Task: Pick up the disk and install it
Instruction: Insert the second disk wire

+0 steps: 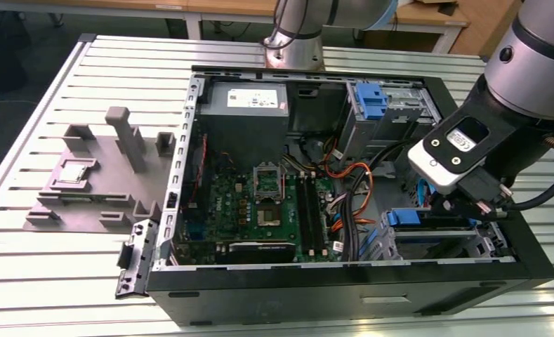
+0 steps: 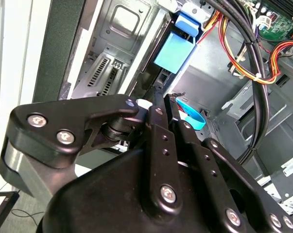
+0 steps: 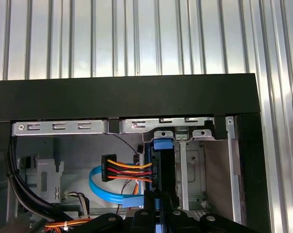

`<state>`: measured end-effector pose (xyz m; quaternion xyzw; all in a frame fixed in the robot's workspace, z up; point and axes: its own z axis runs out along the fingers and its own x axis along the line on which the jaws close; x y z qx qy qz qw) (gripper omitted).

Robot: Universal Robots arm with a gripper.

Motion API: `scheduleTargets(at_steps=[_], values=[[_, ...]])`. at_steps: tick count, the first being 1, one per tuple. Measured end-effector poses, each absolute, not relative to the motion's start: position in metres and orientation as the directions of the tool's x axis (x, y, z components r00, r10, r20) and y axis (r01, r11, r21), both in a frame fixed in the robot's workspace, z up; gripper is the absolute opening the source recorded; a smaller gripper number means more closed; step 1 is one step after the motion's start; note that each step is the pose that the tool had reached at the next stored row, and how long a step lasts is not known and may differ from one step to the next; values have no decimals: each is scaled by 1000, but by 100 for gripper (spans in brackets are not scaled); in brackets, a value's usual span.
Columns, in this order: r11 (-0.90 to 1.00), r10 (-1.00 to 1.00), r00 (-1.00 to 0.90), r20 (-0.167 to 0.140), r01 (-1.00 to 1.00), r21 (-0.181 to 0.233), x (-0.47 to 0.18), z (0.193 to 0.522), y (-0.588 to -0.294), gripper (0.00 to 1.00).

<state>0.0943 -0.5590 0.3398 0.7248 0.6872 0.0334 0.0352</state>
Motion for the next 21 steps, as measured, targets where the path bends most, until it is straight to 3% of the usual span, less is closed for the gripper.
scheduleTargets(at_steps=[21], values=[[-54,998,53,16,994,96,96,336,-562,16]])
